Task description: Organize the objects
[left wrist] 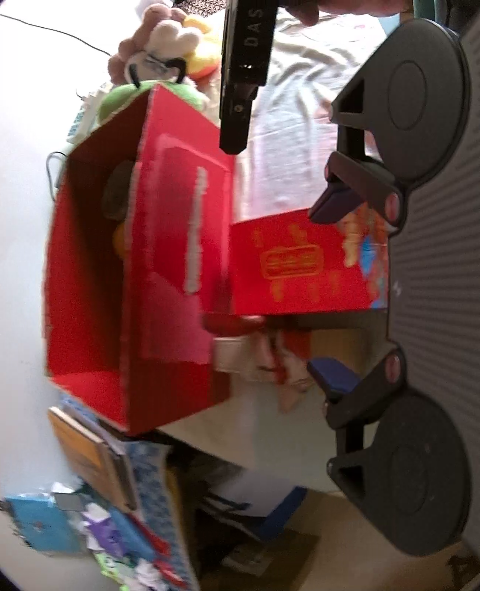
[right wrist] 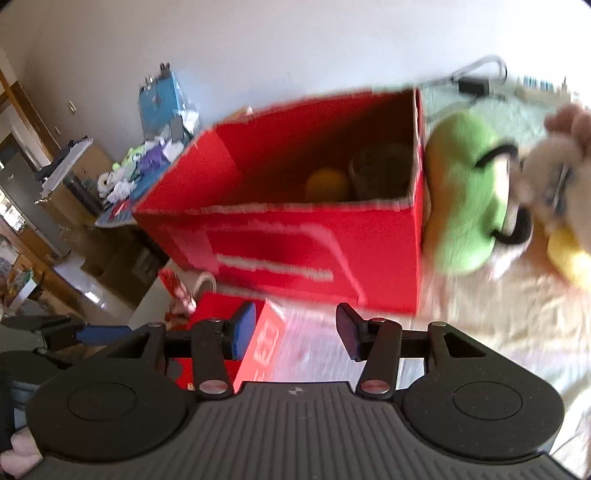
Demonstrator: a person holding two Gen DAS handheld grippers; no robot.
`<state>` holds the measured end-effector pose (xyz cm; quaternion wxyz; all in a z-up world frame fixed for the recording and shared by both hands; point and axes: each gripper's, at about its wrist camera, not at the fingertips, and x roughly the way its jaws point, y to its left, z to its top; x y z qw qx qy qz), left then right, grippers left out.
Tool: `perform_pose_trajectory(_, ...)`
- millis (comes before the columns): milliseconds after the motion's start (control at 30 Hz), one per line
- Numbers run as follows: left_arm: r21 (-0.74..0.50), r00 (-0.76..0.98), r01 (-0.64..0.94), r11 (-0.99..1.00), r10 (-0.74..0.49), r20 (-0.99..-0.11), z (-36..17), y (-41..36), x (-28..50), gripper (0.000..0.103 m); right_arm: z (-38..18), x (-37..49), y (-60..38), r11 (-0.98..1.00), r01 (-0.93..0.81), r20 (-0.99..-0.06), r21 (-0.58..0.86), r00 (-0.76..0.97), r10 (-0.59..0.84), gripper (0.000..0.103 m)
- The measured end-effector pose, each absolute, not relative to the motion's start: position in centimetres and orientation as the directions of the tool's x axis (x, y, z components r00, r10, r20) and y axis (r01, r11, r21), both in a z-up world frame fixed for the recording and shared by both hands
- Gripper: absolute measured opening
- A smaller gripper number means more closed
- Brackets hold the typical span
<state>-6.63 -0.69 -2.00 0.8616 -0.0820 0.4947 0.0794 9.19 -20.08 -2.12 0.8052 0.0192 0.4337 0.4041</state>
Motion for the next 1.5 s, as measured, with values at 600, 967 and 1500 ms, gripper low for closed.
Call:
perform_pose_trajectory(600,-0.139,0.45,-0.187,0.972,-0.041,-0.892,-4.8,-0.9,-5.2,0.091,-5.3,10.4,-18.6,0.642,-0.538,-0.731,0.546,0.068,0.679,0.052)
perform_pose_trajectory(967,-0.133,0.423,-0.126,0.983,-0.068,-0.904,-5.5,-0.7,-3.5,0.091,-5.9,11.2,-17.3,0.66,-0.505,-0.744,0.556,0.05,0.666,0.052)
perform_pose_trajectory(1500,-0.101,0.413,-0.066,0.993,-0.064,-0.909,-6.0,-2.3,-3.1,0.091,-7.2,10.1,-16.3,0.644,-0.462,-0.743,0.61,-0.051,0.667,0.052)
